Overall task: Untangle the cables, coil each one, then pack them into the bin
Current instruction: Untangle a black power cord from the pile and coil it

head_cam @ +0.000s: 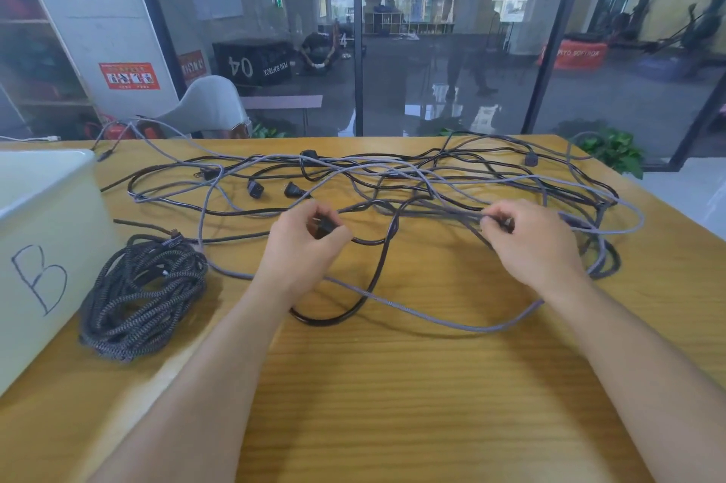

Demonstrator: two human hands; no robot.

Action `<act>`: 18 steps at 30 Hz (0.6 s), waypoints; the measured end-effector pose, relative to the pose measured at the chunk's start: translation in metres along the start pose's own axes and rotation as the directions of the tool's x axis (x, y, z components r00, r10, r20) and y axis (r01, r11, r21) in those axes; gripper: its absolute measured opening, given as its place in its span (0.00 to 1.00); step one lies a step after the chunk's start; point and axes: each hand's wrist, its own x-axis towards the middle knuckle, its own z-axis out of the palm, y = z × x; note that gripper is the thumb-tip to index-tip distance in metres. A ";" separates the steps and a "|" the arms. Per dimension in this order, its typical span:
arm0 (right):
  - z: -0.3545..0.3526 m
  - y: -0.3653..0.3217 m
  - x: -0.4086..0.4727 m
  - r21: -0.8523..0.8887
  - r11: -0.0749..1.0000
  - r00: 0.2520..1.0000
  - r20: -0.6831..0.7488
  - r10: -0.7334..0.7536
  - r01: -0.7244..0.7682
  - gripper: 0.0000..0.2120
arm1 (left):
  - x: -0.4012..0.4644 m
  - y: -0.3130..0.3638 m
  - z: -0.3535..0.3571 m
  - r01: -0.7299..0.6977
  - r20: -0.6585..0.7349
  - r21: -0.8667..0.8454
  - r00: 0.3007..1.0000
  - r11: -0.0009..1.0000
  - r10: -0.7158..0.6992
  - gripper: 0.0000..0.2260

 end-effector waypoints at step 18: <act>0.000 -0.028 -0.015 0.595 0.790 0.989 -0.059 -0.137 0.145 0.13 | -0.007 -0.004 0.017 -0.055 0.171 0.099 0.985 0.994 0.037 0.13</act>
